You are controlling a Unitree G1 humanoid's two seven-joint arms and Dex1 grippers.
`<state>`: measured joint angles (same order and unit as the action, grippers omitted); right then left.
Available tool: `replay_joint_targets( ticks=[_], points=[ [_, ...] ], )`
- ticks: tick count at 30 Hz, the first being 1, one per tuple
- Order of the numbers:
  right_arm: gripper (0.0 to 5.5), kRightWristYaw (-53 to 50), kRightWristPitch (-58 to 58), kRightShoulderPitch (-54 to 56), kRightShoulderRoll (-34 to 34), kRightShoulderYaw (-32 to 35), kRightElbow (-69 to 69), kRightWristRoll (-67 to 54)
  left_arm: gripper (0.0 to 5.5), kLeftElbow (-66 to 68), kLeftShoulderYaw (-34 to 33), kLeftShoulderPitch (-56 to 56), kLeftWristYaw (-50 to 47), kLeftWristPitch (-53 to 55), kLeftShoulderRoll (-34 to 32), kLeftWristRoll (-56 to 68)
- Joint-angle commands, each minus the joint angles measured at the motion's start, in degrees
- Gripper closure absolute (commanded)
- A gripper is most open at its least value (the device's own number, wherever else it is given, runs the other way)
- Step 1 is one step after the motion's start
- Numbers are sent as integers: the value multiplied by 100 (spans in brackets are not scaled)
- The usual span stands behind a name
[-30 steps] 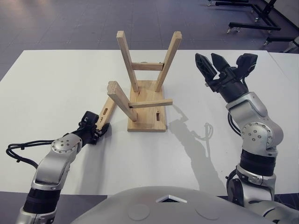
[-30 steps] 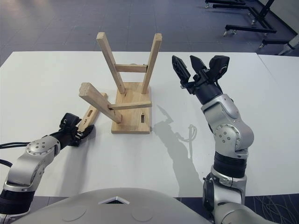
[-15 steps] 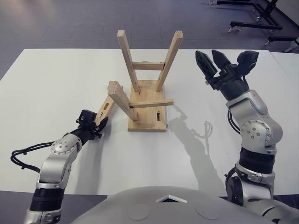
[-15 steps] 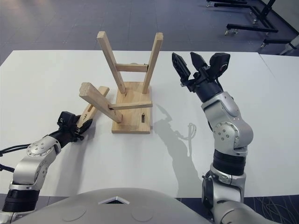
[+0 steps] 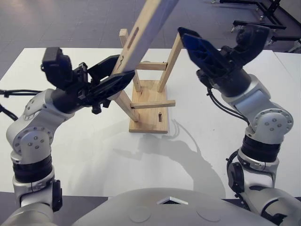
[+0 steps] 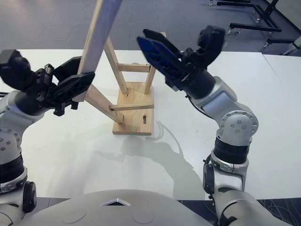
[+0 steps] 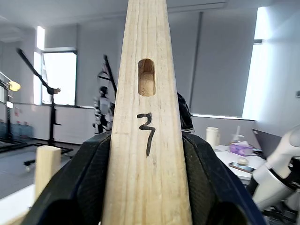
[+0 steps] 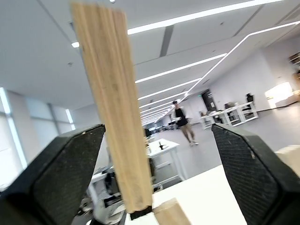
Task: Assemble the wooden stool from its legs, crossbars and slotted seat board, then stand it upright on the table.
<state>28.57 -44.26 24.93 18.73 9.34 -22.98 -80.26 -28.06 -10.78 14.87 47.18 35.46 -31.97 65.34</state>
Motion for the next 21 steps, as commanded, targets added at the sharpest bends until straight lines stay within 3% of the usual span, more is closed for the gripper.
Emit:
replay_joint_targets(
  ticks=[1, 12, 21],
  points=[
    [131, 162, 52, 220, -167, -339, -69, 192, 344, 373, 288, 425, 257, 213, -130, -149],
    [131, 199, 471, 401, -590, -468, 67, 541, 344, 567, 429, 650, 779, 605, -222, -4],
    [280, 317, 648, 288, -725, -211, 14, 177, 344, 654, 451, 713, 898, 710, -342, -116]
  ],
)
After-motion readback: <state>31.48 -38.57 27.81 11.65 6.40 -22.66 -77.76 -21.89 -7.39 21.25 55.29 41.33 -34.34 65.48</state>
